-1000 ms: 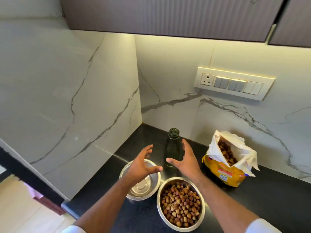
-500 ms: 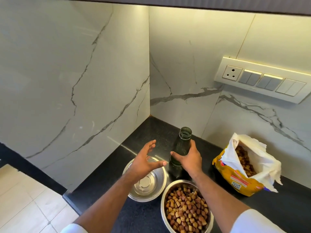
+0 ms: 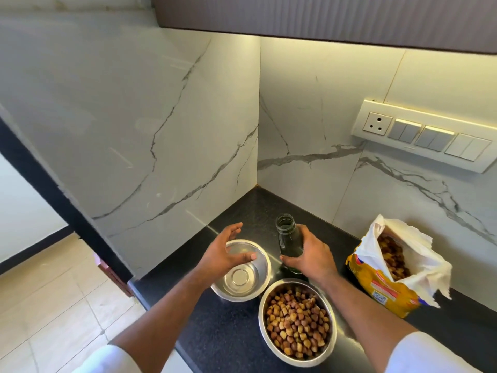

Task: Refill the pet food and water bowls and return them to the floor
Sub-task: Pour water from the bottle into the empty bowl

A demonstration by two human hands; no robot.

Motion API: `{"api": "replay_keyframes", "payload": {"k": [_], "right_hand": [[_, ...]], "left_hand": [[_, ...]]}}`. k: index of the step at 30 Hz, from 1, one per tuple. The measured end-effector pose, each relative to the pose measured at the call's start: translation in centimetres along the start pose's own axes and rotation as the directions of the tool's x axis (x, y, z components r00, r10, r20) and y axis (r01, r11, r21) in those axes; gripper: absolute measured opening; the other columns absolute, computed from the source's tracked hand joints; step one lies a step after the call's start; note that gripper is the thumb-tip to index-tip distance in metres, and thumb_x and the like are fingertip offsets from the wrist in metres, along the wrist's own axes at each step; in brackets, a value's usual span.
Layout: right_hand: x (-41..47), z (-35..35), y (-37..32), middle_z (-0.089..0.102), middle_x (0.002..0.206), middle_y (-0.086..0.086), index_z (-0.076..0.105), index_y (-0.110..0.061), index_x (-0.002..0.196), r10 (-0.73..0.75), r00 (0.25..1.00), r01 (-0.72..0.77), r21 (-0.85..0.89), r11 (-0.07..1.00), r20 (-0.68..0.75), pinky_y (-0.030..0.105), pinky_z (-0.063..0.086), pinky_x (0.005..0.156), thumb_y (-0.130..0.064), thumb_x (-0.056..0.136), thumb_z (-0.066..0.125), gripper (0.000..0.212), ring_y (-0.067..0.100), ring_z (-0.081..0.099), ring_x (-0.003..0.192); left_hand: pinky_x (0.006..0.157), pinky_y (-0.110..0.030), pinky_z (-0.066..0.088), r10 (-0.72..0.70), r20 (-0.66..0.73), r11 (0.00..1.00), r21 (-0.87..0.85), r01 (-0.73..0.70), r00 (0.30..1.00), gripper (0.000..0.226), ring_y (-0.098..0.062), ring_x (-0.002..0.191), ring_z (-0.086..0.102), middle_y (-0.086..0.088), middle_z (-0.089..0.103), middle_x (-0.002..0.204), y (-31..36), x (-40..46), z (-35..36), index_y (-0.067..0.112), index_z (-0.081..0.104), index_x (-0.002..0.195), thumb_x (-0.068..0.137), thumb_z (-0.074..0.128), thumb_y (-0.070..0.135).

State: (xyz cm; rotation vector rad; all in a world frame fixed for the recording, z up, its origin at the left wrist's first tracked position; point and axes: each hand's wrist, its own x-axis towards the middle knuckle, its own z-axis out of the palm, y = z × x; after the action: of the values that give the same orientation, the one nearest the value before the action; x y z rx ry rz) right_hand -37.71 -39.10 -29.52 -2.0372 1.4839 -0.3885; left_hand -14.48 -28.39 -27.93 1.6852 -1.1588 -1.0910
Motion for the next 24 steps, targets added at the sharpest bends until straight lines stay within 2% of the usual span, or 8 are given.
{"api": "replay_keyframes", "payload": {"k": [4, 7, 9, 11, 17, 24], "right_hand": [[-1.2, -0.7, -0.9, 0.060, 0.137, -0.008, 0.037, -0.040, 0.142, -0.082, 0.995, 0.090, -0.153, 0.984, 0.056, 0.046, 0.048, 0.108, -0.057, 0.068, 0.086, 0.091, 0.019, 0.059, 0.125], [-1.4, -1.0, -1.6, 0.058, 0.139, -0.006, 0.032, -0.040, 0.146, -0.122, 0.989, 0.142, -0.281, 0.949, 0.086, 0.047, 0.049, 0.107, -0.059, 0.070, 0.084, 0.094, 0.019, 0.058, 0.125], [-1.4, -1.1, -2.0, 0.056, 0.141, -0.006, 0.030, -0.041, 0.147, -0.136, 0.985, 0.166, -0.348, 0.923, 0.108, 0.047, 0.050, 0.105, -0.061, 0.071, 0.082, 0.094, 0.020, 0.056, 0.126], [-1.3, -1.2, -2.3, 0.053, 0.143, -0.006, 0.029, -0.042, 0.146, -0.143, 0.982, 0.183, -0.411, 0.893, 0.126, 0.047, 0.051, 0.103, -0.060, 0.072, 0.081, 0.092, 0.021, 0.053, 0.128], [-0.6, -0.6, -3.2, 0.041, 0.155, -0.001, 0.020, -0.038, 0.155, -0.108, 0.978, 0.191, -0.577, 0.794, 0.176, 0.048, 0.050, 0.104, -0.059, 0.079, 0.075, 0.097, 0.025, 0.041, 0.140], [-0.6, 0.4, -3.4, 0.038, 0.156, 0.003, 0.017, -0.040, 0.156, -0.101, 0.976, 0.206, -0.673, 0.710, 0.192, 0.048, 0.047, 0.109, -0.053, 0.086, 0.072, 0.089, 0.027, 0.038, 0.143]], "left_hand": [[0.119, -0.050, 0.040, -0.035, -0.033, 0.999, -0.006, 0.034, 0.999, 0.099, -0.020, 0.146, 0.042, 0.003, 0.048, 0.155, -1.0, -1.8, -1.5, 0.041, 0.042, 0.148, 0.062, 0.093, 0.046], [0.116, -0.044, 0.042, -0.054, -0.043, 0.998, 0.032, 0.055, 0.998, 0.102, -0.022, 0.143, 0.045, 0.003, 0.049, 0.152, -2.2, -2.5, -2.6, 0.040, 0.042, 0.148, 0.060, 0.092, 0.049], [0.114, -0.040, 0.040, -0.056, -0.043, 0.996, 0.072, 0.059, 0.997, 0.105, -0.022, 0.143, 0.044, 0.003, 0.047, 0.153, -3.1, -2.7, -3.3, 0.036, 0.040, 0.151, 0.061, 0.092, 0.048], [0.117, -0.042, 0.037, -0.055, -0.041, 0.992, 0.114, 0.060, 0.998, 0.105, -0.023, 0.146, 0.040, 0.002, 0.043, 0.156, -4.2, -2.8, -4.0, 0.034, 0.039, 0.153, 0.064, 0.094, 0.044], [0.120, -0.045, 0.038, -0.088, 0.043, 0.979, 0.188, 0.079, 0.995, 0.108, -0.021, 0.147, 0.038, 0.000, 0.037, 0.160, -7.0, -1.9, -5.9, 0.034, 0.036, 0.153, 0.064, 0.096, 0.041], [0.107, -0.036, 0.047, -0.076, 0.154, 0.973, 0.227, 0.040, 0.985, 0.117, -0.019, 0.133, 0.050, -0.001, 0.035, 0.160, -8.5, -0.7, -7.1, 0.030, 0.026, 0.159, 0.065, 0.095, 0.044]]}}
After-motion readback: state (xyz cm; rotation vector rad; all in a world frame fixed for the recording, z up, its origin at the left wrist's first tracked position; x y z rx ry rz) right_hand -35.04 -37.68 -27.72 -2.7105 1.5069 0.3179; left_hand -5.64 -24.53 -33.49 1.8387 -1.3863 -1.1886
